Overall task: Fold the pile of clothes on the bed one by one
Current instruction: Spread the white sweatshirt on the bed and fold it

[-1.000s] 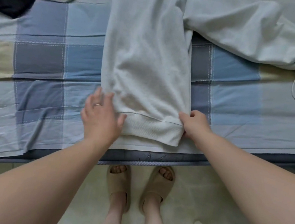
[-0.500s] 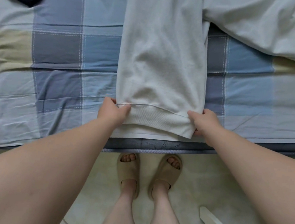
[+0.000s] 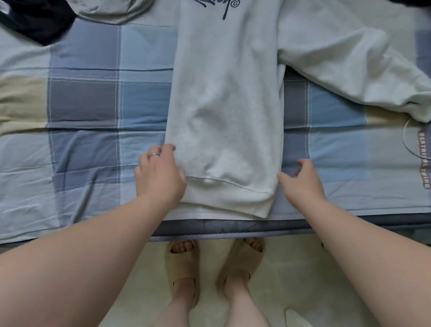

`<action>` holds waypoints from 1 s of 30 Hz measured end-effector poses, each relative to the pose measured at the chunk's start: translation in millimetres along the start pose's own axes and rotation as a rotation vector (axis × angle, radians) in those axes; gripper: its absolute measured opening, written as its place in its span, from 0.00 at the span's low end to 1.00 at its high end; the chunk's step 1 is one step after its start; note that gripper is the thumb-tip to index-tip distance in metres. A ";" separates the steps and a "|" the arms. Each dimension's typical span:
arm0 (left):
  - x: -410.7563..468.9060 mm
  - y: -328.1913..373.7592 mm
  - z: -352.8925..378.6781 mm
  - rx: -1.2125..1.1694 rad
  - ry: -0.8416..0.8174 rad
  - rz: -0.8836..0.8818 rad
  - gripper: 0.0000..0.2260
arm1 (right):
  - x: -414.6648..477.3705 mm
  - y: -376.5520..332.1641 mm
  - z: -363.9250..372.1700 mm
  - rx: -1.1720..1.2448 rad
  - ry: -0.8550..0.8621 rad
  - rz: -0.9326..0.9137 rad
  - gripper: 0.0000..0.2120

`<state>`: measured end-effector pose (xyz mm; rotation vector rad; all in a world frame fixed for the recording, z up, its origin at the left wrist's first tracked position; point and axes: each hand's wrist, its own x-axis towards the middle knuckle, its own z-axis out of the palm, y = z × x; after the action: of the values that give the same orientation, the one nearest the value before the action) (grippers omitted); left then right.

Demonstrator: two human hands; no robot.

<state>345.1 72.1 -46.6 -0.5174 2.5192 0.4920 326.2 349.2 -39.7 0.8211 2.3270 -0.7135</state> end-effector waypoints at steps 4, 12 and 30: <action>23.8 36.8 -7.3 0.115 -0.032 0.270 0.24 | 29.6 -30.6 -25.9 -0.259 0.051 -0.186 0.28; 83.6 106.6 19.5 0.172 -0.127 0.454 0.26 | 137.7 -135.4 -17.9 -0.581 0.098 -0.618 0.31; 138.4 307.4 63.7 0.175 0.225 0.313 0.40 | 281.2 -13.3 -177.9 -0.824 0.277 -0.680 0.11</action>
<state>123.6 328.5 -100.3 -0.1157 2.8439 0.3343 75.4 561.0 -95.6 -0.2724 2.8010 0.1781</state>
